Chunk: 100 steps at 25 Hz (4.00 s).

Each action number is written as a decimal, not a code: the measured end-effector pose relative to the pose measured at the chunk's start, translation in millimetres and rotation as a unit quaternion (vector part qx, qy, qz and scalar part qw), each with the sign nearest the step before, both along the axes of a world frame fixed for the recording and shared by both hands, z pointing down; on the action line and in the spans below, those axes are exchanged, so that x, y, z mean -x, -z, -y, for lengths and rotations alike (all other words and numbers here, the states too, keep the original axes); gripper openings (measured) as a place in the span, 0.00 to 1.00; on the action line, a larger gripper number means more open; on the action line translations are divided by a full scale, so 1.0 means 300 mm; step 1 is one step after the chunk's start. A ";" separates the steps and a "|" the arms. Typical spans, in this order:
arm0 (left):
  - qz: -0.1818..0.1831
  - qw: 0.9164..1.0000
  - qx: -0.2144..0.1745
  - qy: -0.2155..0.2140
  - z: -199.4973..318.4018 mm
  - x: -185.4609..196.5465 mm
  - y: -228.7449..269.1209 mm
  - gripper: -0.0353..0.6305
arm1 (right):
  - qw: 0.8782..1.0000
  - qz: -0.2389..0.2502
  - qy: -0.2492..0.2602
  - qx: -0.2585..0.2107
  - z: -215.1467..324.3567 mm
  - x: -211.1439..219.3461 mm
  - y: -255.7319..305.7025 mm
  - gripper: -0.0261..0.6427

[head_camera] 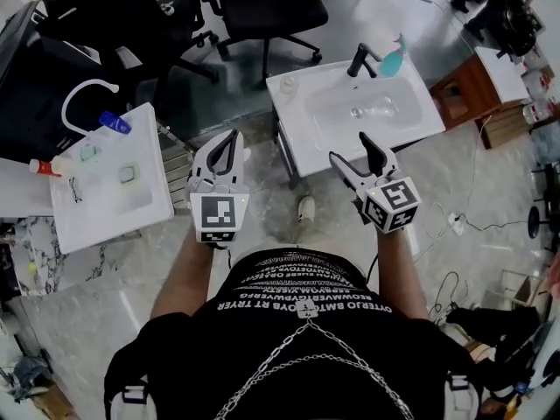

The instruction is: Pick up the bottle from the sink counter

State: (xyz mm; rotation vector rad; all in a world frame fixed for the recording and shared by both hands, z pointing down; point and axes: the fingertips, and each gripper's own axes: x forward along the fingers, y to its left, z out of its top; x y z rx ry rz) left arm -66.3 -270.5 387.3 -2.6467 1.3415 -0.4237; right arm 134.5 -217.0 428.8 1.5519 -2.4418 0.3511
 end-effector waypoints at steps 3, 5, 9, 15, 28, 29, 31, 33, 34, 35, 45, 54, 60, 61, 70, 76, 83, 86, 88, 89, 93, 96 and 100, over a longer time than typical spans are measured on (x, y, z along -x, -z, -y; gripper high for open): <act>-0.001 1.000 0.008 0.003 0.061 -0.026 -0.019 0.06 | 1.000 0.001 -0.002 0.002 0.061 -0.029 -0.017 0.53; 0.003 1.000 0.014 0.006 0.093 -0.046 -0.038 0.06 | 1.000 0.002 0.001 0.001 0.104 -0.048 -0.020 0.53; 0.008 1.000 0.016 0.007 0.170 -0.116 -0.042 0.06 | 1.000 0.005 0.010 -0.003 0.185 -0.099 -0.009 0.53; 0.003 1.000 0.002 0.014 0.285 -0.221 0.018 0.06 | 0.999 0.006 0.042 -0.004 0.314 -0.150 0.008 0.52; 0.011 0.996 -0.007 0.086 0.426 -0.337 0.035 0.06 | 0.991 0.006 0.135 0.008 0.520 -0.244 -0.055 0.51; 0.011 0.996 -0.007 0.092 0.432 -0.341 0.031 0.06 | 0.990 0.003 0.140 0.012 0.533 -0.253 -0.075 0.51; 0.014 0.994 -0.008 0.105 0.436 -0.340 0.027 0.06 | 0.989 -0.008 0.149 0.020 0.557 -0.270 -0.124 0.51; 0.018 0.993 -0.005 0.118 0.425 -0.323 0.018 0.06 | 0.987 -0.016 0.158 0.033 0.567 -0.277 -0.180 0.51; 0.021 0.992 -0.001 0.125 0.417 -0.310 0.009 0.06 | 0.986 -0.016 0.162 0.040 0.567 -0.275 -0.208 0.51; 0.025 0.991 0.003 0.132 0.409 -0.296 -0.001 0.06 | 0.985 -0.013 0.167 0.048 0.567 -0.269 -0.233 0.51; 0.033 0.986 0.044 0.155 0.339 -0.217 -0.123 0.06 | 0.973 -0.012 0.211 0.092 0.613 -0.147 -0.456 0.51; 0.013 0.989 0.063 0.133 0.477 -0.161 -0.250 0.06 | 0.966 -0.023 0.223 0.126 0.692 -0.017 -0.588 0.52; 0.007 0.991 0.059 0.120 0.576 -0.133 -0.281 0.06 | 0.969 -0.045 0.210 0.126 0.818 0.029 -0.732 0.52; 0.007 0.992 0.052 0.116 0.595 -0.134 -0.284 0.06 | 0.968 -0.053 0.208 0.130 0.835 0.033 -0.766 0.52; 0.001 0.994 0.061 0.091 0.710 -0.128 -0.404 0.06 | 0.976 -0.073 0.172 0.115 0.982 0.051 -0.882 0.53; 0.014 0.995 0.082 0.060 0.744 -0.159 -0.512 0.06 | 0.975 -0.076 0.172 0.121 1.044 0.061 -0.970 0.56; 0.014 0.993 0.106 0.051 0.765 -0.161 -0.602 0.06 | 0.975 -0.089 0.165 0.121 1.072 0.094 -1.065 0.56; 0.025 0.993 0.104 0.050 0.768 -0.151 -0.617 0.06 | 0.977 -0.092 0.153 0.116 1.093 0.093 -1.100 0.56; 0.021 0.993 0.107 0.056 0.763 -0.145 -0.619 0.06 | 0.980 -0.084 0.144 0.113 1.105 0.097 -1.113 0.56; 0.020 0.992 0.108 0.057 0.760 -0.146 -0.620 0.06 | 0.980 -0.082 0.143 0.110 1.108 0.101 -1.118 0.56; 0.025 0.993 0.096 0.056 0.751 -0.161 -0.583 0.06 | 0.980 -0.089 0.147 0.103 1.112 0.100 -1.131 0.53; 0.022 0.994 0.089 0.066 0.744 -0.153 -0.540 0.06 | 0.980 -0.084 0.141 0.114 1.106 0.089 -1.123 0.53; 0.024 0.994 0.069 0.078 0.748 -0.146 -0.469 0.06 | 0.980 -0.072 0.145 0.119 1.089 0.062 -1.068 0.53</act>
